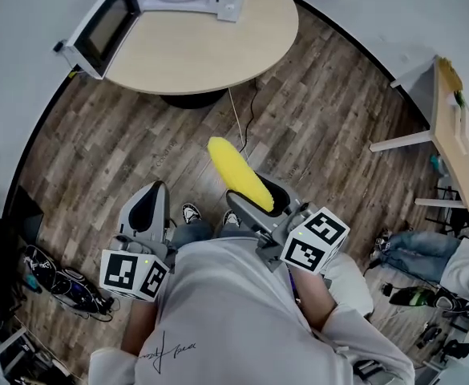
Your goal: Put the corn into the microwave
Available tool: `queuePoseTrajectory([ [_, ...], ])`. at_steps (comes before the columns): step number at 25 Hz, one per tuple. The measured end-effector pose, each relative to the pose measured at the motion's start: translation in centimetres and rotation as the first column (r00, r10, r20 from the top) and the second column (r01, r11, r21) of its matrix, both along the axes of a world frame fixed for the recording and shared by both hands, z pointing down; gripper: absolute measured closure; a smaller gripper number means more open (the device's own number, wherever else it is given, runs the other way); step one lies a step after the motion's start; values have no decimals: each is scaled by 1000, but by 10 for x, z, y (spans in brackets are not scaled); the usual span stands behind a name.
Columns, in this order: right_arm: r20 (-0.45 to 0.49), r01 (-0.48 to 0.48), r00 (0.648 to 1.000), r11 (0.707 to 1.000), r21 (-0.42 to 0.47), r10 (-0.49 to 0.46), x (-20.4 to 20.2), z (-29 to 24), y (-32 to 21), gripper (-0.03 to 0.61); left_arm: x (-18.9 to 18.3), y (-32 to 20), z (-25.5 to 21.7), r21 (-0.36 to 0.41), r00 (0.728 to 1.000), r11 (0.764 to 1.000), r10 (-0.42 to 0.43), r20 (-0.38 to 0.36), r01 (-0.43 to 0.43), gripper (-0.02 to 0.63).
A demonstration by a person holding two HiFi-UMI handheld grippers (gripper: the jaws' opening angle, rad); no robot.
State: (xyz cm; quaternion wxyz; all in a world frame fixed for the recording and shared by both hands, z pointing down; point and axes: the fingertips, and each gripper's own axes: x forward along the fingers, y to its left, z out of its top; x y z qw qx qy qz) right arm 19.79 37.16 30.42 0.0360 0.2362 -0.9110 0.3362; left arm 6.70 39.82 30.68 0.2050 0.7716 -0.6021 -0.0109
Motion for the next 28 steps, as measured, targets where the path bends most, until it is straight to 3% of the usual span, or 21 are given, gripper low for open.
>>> queuePoseTrajectory([
  [11,-1,-10,1000,999,33,11,-68,-9,-9,308,-71,-6,-10,49,1000,999,9,22,-10,617],
  [15,-9,1,1000,1000,30,-1,-85,-8,-10,308,-90,-7,-11,53,1000,999,-10,-12,10,617],
  [28,-15,30,999,999,31,-30,-122,-8,-38,310,-114,-27,-10,56,1000,998,-13,16,12,617],
])
